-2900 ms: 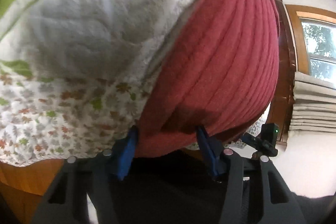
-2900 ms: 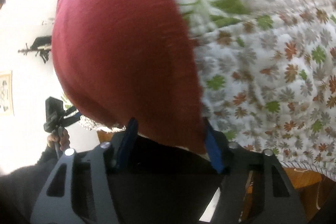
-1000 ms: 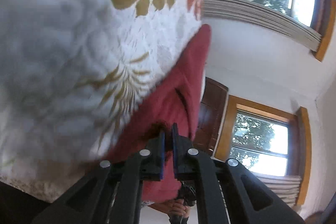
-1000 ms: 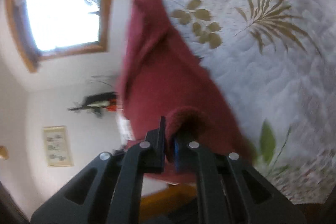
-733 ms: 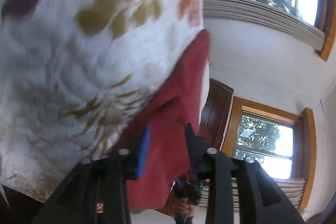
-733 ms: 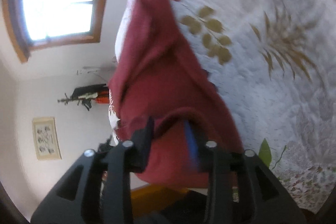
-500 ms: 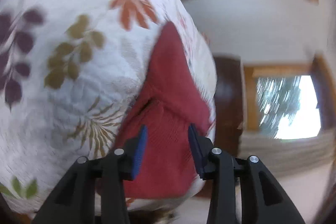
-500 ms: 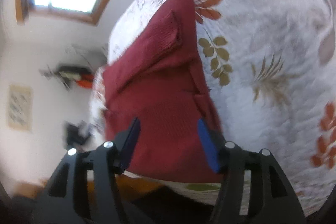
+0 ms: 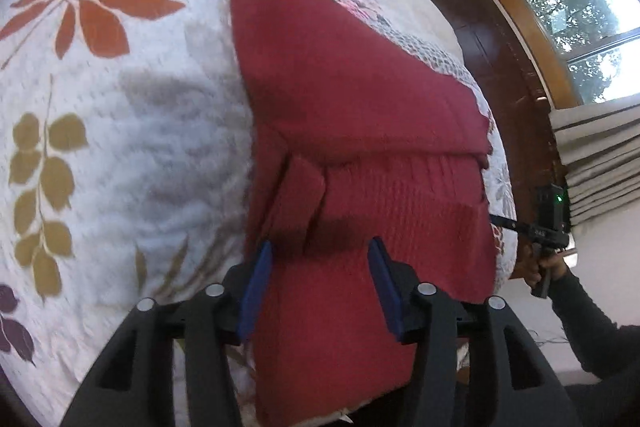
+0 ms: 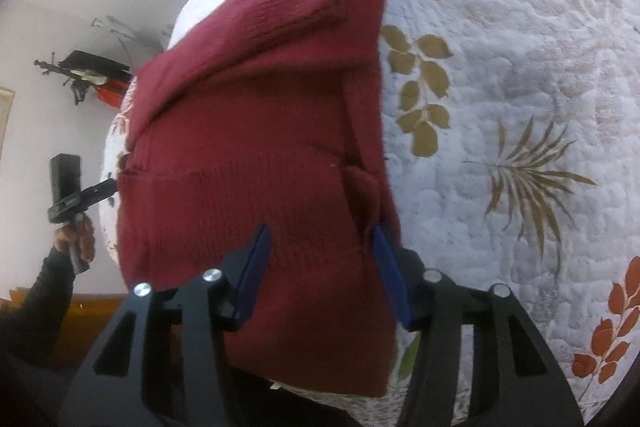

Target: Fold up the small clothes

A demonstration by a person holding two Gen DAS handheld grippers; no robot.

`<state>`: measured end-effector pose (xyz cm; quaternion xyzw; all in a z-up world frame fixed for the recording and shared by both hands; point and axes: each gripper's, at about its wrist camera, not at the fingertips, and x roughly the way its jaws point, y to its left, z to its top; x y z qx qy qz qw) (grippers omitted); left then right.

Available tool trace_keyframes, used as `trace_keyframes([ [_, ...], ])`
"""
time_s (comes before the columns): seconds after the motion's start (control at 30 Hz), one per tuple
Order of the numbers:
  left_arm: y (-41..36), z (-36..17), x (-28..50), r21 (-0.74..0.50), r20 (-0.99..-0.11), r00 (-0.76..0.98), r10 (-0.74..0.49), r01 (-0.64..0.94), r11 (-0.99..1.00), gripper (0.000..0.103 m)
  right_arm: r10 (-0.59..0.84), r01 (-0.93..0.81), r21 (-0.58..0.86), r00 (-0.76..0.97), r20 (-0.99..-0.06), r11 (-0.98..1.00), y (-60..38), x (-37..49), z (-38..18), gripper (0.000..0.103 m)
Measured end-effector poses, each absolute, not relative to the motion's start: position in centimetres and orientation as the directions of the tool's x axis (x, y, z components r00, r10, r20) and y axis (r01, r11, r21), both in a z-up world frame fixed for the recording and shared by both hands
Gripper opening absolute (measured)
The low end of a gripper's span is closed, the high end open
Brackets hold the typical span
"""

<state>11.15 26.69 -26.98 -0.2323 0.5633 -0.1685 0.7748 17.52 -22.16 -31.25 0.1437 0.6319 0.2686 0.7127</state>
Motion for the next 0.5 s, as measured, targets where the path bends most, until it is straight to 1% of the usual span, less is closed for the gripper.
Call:
trace_keyframes([
  [0.03, 26.7, -27.0, 11.1, -0.523, -0.813, 0.304, -0.497, -0.003, 0.852, 0.057, 0.571, -0.206, 0.550, 0.058, -0.819, 0.809, -22.1, 17.4, -30.9, 0.046],
  [0.1, 27.2, -27.0, 11.7, -0.487, -0.831, 0.316, -0.458, -0.012, 0.874, 0.068, 0.595, -0.221, 0.570, 0.060, -0.802, 0.791, -22.1, 17.0, -29.8, 0.043],
  [0.17, 27.1, -26.6, 11.6, -0.491, -0.824, 0.337, -0.456, -0.021, 0.871, 0.072, 0.591, -0.245, 0.561, 0.064, -0.804, 0.791, -21.9, 16.7, -29.3, 0.043],
  [0.23, 26.8, -26.1, 11.6, -0.508, -0.815, 0.326, -0.480, -0.001, 0.862, 0.072, 0.575, -0.254, 0.544, 0.065, -0.816, 0.800, -21.9, 16.6, -29.5, 0.043],
  [0.3, 25.6, -25.8, 11.9, -0.488, -0.821, 0.312, -0.478, 0.048, 0.871, 0.072, 0.548, -0.259, 0.515, 0.070, -0.834, 0.817, -22.3, 16.6, -29.8, 0.043],
  [0.4, 24.8, -25.5, 11.8, -0.457, -0.834, 0.309, -0.457, 0.076, 0.886, 0.072, 0.523, -0.251, 0.488, 0.098, -0.847, 0.836, -22.5, 16.7, -30.1, 0.043],
  [0.5, 24.2, -25.3, 12.1, -0.453, -0.833, 0.313, -0.456, 0.087, 0.887, 0.066, 0.504, -0.265, 0.467, 0.092, -0.859, 0.844, -22.9, 16.7, -30.8, 0.043],
])
